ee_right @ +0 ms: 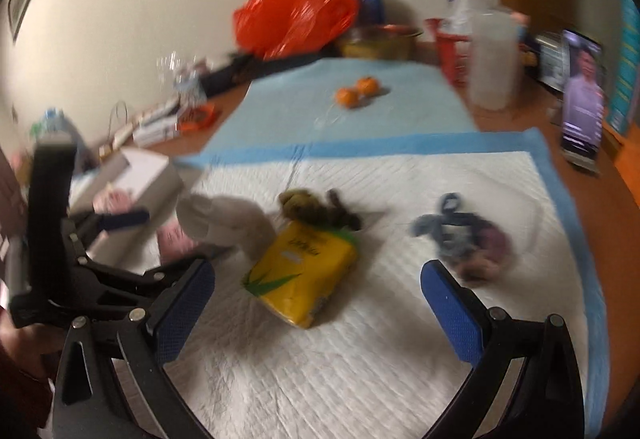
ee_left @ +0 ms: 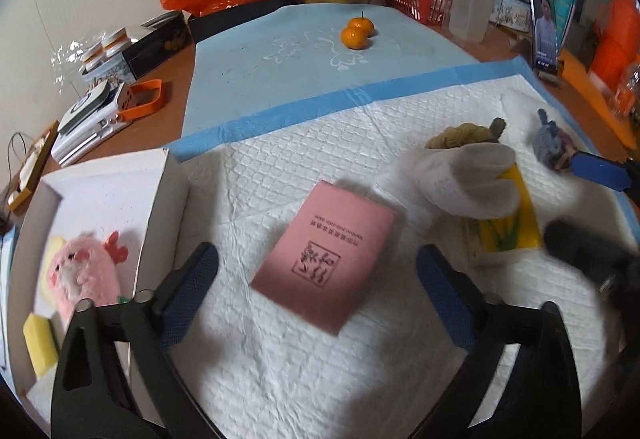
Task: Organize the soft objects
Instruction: 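Move both tools back over the pad toward the tissue packs, then grasp the pink paper pack with the left tool while the right tool grasps the yellow tissue pack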
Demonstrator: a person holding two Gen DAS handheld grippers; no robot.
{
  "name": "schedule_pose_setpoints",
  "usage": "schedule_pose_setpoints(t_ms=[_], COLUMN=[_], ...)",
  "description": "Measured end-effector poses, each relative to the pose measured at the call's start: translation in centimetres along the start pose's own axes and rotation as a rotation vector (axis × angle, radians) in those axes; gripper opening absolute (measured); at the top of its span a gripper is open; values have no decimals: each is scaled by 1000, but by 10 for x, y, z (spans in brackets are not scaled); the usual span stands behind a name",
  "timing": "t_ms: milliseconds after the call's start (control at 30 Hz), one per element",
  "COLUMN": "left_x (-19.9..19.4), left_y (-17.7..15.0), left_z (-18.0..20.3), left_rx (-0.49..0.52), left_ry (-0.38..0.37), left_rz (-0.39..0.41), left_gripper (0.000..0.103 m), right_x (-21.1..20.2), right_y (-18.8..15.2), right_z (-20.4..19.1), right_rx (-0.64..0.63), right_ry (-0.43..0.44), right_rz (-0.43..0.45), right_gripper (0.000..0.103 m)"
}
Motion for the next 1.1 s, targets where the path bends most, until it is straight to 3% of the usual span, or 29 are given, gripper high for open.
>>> schedule_pose_setpoints(t_ms=[167, 267, 300, 333, 367, 433, 567, 733, 1100], left_x=[15, 22, 21, 20, 20, 19, 5, -39, -185], left_y=[0, -2, -2, -2, -3, -4, -7, 8, 60], left_z=[-4, -3, -1, 1, 1, 3, 1, -5, -8], left_rx=[1, -5, -1, -7, -17, -24, -76, -142, -148], left_ry=[-3, -35, -43, -62, -70, -75, -110, -139, -182], left_rz=[-25, -31, -24, -20, -22, -22, -17, 88, 401], left_gripper=[93, 80, 71, 63, 59, 55, 52, 51, 51], right_x=[27, 37, 38, 38, 39, 42, 28, -13, -132], right_y=[-1, -3, -4, -4, -7, -12, -17, -2, 65], right_z=[-16, -13, -12, -11, -10, -10, -6, 5, -16], right_rx=[-54, -36, -33, -22, -27, -41, -12, 55, 69], right_ry=[-38, -47, -46, -38, -40, -30, 11, 28, 109], right_rz=[-48, -77, -83, -81, -95, -116, -103, 2, 368], right_gripper=[103, 103, 102, 97, 84, 67, 58, 54, 54])
Point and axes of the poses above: each gripper's, at about its wrist camera, not at the fingertips, and x roughly the way its jaws point, z to its right, y to its top, the point moved 6 cm from there along x, roughly the way its jaws point, and after that the axes turned 2 degrees about -x, right-handed, at the moved point
